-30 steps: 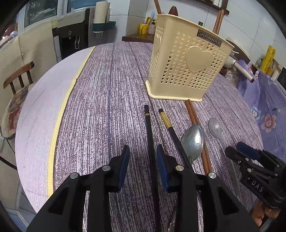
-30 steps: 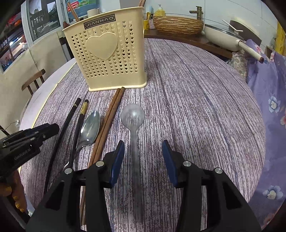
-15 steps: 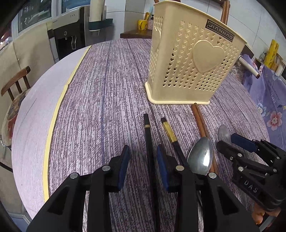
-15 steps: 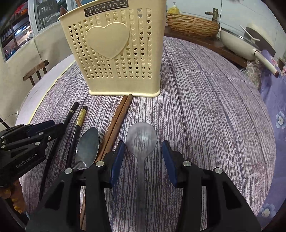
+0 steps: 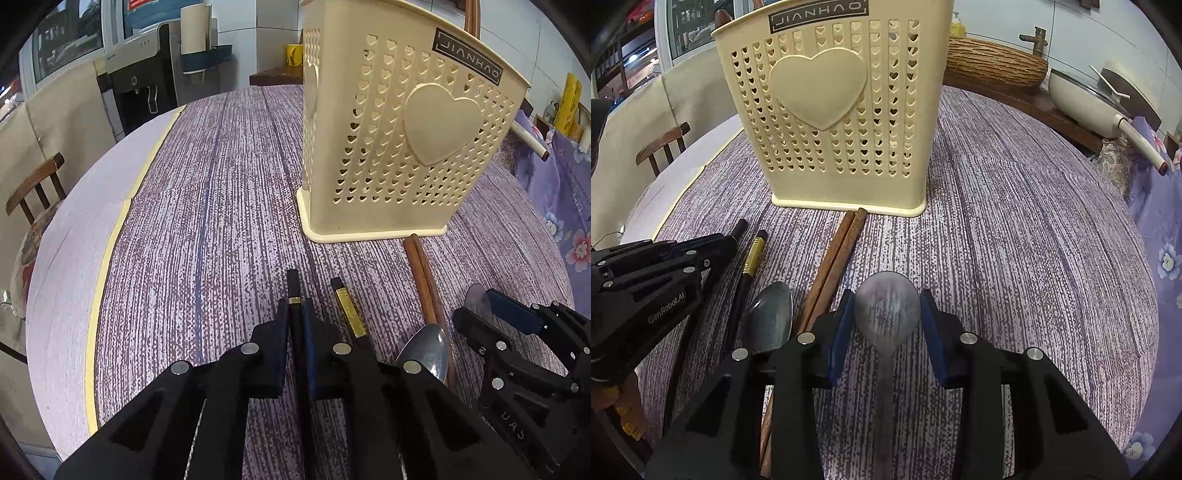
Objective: Organize utensils
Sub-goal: 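Close the left tool on the black chopstick while the right tool grasps the clear spoon, then lift the black chopstick and clear spoon and carry both above the cream holder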
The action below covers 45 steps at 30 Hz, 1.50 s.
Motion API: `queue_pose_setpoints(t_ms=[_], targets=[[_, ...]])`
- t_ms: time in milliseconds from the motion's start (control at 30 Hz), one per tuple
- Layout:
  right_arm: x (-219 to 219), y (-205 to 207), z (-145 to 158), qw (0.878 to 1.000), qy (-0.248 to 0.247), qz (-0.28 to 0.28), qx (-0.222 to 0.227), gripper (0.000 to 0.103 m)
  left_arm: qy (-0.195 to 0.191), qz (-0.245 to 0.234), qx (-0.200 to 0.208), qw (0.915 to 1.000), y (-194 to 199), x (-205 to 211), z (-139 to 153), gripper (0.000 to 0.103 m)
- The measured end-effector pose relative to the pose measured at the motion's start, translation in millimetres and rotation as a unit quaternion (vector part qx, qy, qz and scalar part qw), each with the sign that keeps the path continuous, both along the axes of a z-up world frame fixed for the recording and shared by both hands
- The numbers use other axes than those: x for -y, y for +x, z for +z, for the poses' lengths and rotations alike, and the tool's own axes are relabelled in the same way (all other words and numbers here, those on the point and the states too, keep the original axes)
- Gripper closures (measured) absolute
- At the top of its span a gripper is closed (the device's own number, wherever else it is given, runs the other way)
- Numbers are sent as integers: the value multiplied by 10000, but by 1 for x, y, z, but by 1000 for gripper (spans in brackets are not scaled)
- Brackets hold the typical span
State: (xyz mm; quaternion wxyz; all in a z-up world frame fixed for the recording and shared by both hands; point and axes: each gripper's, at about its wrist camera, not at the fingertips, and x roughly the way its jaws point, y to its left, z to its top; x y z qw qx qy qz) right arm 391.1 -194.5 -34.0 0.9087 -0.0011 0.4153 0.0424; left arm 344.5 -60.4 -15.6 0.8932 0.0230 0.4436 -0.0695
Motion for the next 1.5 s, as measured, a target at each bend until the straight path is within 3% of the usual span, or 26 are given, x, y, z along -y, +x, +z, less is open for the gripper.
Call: queue_pose_setpoints(t_ms=[167,333,600,1033,1500], targets=[[5,-1,3,9999,139,-24,26,66,-144,10,-31,9999,2,-1,2,95],[16,-8,23,9988,459,-28,176,66,-278,9,188,9994,-3,-4,18,95],[29,-26,73,9950,873,55,491,66,-643,-50,848,9943,-24,-13,73,95],[31,-55,123,9928,840,101,845,66,-924,-50,1710,9809,-49,-29,141,95],[29,-71,141,9911,907,173,956,66,-1039,-97,1821,9777,-61,-37,151,95]])
